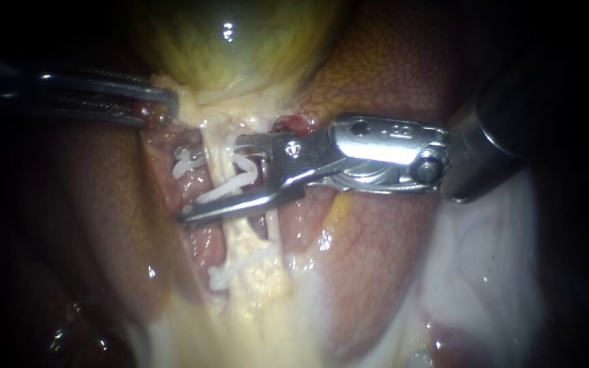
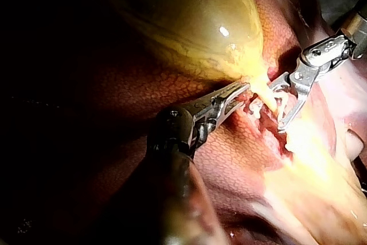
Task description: Clipping second clip left tube
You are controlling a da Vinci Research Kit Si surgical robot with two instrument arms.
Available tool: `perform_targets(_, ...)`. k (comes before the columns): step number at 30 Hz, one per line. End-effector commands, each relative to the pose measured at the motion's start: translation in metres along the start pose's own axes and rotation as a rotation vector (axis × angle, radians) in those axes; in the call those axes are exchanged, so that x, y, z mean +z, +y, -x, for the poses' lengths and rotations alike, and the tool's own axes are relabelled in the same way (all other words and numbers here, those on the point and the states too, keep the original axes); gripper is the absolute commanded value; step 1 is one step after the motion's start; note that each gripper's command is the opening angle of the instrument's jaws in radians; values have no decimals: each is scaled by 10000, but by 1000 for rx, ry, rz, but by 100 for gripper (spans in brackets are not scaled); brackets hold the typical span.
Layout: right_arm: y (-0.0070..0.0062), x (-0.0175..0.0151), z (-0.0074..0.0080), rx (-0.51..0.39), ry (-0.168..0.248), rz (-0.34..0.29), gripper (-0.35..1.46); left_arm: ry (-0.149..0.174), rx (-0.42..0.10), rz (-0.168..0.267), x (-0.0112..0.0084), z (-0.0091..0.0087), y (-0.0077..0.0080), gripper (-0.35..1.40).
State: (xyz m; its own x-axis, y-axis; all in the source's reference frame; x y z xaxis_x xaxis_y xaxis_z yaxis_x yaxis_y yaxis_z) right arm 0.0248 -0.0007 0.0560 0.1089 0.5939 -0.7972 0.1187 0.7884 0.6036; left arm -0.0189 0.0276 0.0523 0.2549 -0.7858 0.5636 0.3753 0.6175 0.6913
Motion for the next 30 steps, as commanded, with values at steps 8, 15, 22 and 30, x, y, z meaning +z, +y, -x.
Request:
perform_targets(8, -12, -2, 3, 10, -3, -47, 44, 0, 0, -1, 0, 0, 1, -35)
perform_targets(15, -31, -1, 12, 72, -12, -128, 42, 0, 1, -1, -1, 0, 1, -35)
perform_targets(22, -45, 1, 26, 169, 5, -235, 40, 0, 1, -2, -1, 0, 2, -35)
perform_targets(30, -54, 3, 38, 194, -5, -318, 36, 0, 1, -2, -1, 0, 2, -35)
